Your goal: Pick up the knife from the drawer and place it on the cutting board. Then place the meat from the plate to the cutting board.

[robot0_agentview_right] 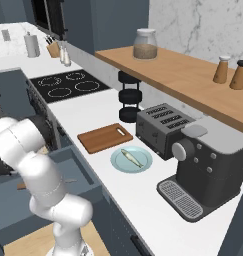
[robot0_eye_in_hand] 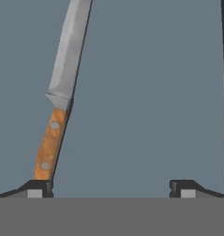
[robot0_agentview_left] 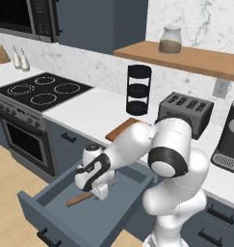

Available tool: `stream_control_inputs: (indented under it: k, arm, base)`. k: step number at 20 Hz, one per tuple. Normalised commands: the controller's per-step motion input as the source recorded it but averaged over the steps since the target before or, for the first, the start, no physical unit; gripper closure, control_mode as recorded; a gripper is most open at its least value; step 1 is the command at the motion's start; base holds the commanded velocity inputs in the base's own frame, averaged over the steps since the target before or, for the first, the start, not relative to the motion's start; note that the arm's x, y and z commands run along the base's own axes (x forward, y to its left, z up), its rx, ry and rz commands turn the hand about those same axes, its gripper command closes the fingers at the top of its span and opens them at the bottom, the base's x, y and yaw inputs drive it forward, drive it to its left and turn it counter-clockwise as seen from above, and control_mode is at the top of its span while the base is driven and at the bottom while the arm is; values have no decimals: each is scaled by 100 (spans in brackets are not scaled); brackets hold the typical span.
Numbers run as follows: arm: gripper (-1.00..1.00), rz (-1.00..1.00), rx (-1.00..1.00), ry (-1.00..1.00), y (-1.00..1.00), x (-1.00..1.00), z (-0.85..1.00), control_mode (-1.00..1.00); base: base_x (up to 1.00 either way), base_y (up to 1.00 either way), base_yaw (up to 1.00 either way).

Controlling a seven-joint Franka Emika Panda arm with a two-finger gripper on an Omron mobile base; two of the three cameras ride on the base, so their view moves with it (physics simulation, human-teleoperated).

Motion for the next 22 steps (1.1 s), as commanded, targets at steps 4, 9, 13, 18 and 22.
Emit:
stream_control_inputs:
  k: [4, 9, 13, 18, 22]
  arm:
    - [-100, -4, -2, 0, 14, 30, -22, -100]
    - [-100, -2, -5, 6, 32, 25, -24, -100]
    - [-100, -3, -8, 13, 44, 32, -10, -100]
    - [-100, -5, -12, 17, 38, 33, -7, -100]
    - [-100, -2, -13, 15, 26, 26, -21, -100]
  base:
    - [0, 0, 0]
    - [0, 0, 0]
    - [0, 0, 0]
    - [0, 0, 0]
    - [0, 0, 0]
